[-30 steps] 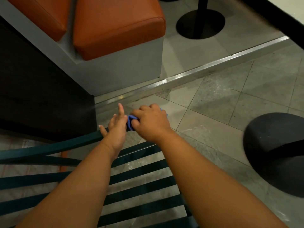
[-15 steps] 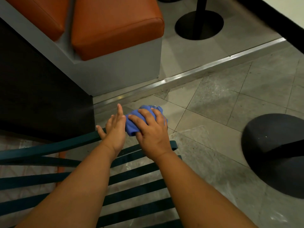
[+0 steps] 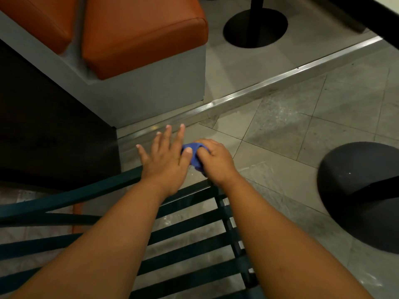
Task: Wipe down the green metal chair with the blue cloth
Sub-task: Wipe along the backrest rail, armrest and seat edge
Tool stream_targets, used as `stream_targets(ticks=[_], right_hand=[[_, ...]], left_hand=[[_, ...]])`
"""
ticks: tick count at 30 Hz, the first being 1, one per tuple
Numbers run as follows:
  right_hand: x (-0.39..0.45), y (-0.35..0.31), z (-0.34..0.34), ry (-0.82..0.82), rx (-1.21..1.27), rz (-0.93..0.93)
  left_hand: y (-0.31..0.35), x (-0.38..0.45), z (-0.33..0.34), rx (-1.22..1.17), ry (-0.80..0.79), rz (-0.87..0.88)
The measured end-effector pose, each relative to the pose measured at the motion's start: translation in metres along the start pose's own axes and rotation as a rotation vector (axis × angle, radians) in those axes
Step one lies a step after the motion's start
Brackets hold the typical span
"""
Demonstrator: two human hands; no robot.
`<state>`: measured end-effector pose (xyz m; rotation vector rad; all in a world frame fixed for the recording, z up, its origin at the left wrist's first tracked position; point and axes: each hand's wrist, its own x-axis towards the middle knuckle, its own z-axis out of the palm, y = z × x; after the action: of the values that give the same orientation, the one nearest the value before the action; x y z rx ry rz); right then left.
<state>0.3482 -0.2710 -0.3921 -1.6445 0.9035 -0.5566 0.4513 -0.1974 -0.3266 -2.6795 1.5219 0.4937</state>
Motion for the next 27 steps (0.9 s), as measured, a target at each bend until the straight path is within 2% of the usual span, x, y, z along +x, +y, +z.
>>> stream_targets(ticks=[2, 3, 8, 10, 12, 15, 17, 19, 22, 23, 25, 27], right_hand=[[0.003, 0.014, -0.009, -0.038, 0.269, 0.24], [0.006, 0.023, -0.011, -0.063, 0.326, 0.34], [0.022, 0.043, -0.009, -0.172, 0.386, 0.699], [0.025, 0.036, -0.013, -0.224, 0.367, 0.704], [0.025, 0.029, -0.019, -0.265, 0.297, 0.573], [0.02, 0.032, -0.02, -0.205, 0.349, 0.353], [0.017, 0.045, -0.017, -0.174, 0.352, 0.29], [0.019, 0.059, -0.011, -0.175, 0.285, 0.346], [0.024, 0.07, -0.003, -0.202, 0.386, 0.727], [0.025, 0.071, -0.001, -0.211, 0.443, 0.803], [0.029, 0.066, -0.001, -0.232, 0.417, 0.837], [0.029, 0.052, -0.008, -0.319, 0.344, 0.742]], left_hand=[[0.004, 0.002, 0.006, 0.105, 0.04, 0.036], [0.005, 0.003, 0.007, 0.134, 0.061, 0.039], [0.004, 0.004, 0.012, 0.173, 0.124, 0.037], [0.005, 0.004, 0.013, 0.178, 0.13, 0.034], [0.005, 0.003, 0.012, 0.174, 0.133, 0.035], [0.005, 0.003, 0.012, 0.171, 0.126, 0.036], [0.005, 0.003, 0.013, 0.171, 0.124, 0.033], [0.005, 0.003, 0.012, 0.164, 0.126, 0.029], [0.005, 0.002, 0.013, 0.154, 0.137, 0.028], [0.005, 0.002, 0.013, 0.157, 0.145, 0.027], [0.005, 0.002, 0.014, 0.165, 0.157, 0.031], [0.006, 0.003, 0.014, 0.162, 0.157, 0.034]])
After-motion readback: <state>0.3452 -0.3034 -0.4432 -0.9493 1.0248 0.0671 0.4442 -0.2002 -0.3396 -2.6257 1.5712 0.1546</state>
